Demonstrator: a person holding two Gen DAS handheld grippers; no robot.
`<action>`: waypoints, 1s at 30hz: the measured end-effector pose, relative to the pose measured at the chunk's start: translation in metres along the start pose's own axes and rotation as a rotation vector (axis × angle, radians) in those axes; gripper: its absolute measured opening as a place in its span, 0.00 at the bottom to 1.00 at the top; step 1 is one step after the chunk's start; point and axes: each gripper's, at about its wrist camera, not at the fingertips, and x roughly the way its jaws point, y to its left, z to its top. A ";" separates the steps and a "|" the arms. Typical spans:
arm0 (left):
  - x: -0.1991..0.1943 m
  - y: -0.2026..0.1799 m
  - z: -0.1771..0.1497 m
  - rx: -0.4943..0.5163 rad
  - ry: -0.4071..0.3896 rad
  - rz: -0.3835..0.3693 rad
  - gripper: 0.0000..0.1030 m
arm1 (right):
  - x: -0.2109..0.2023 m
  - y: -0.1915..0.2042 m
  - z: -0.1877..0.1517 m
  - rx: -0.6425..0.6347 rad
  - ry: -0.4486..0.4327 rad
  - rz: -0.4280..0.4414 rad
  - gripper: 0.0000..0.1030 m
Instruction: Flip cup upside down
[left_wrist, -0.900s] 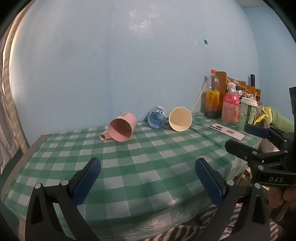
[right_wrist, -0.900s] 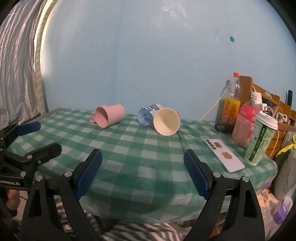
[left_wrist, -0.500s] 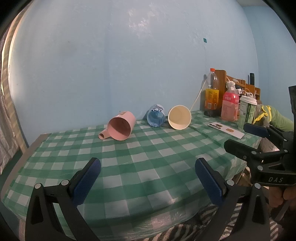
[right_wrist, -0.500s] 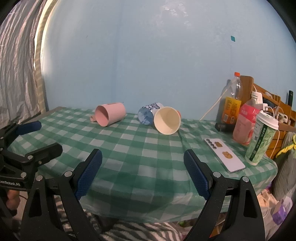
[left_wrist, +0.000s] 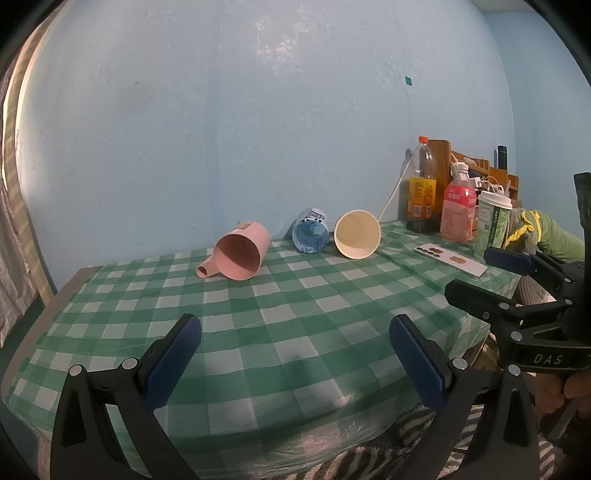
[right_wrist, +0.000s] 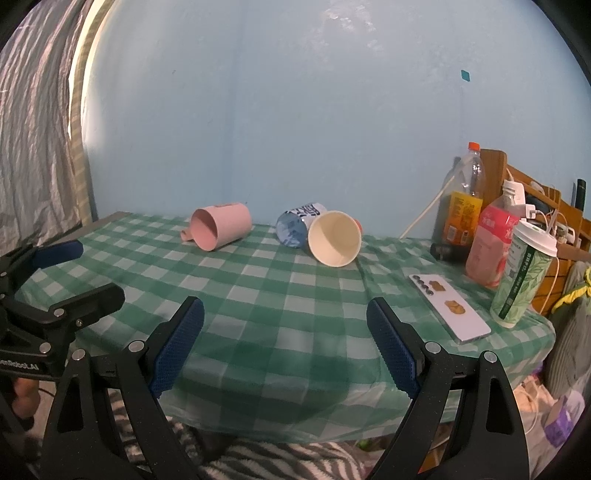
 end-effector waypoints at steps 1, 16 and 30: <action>0.001 0.000 0.000 0.000 0.001 0.000 1.00 | 0.000 0.000 0.000 0.001 0.000 0.000 0.86; 0.001 -0.004 -0.001 0.009 0.011 0.001 1.00 | 0.001 0.001 0.000 -0.003 0.004 0.000 0.86; 0.005 -0.005 -0.001 0.000 0.017 0.012 1.00 | 0.006 0.000 0.001 0.003 0.022 0.016 0.86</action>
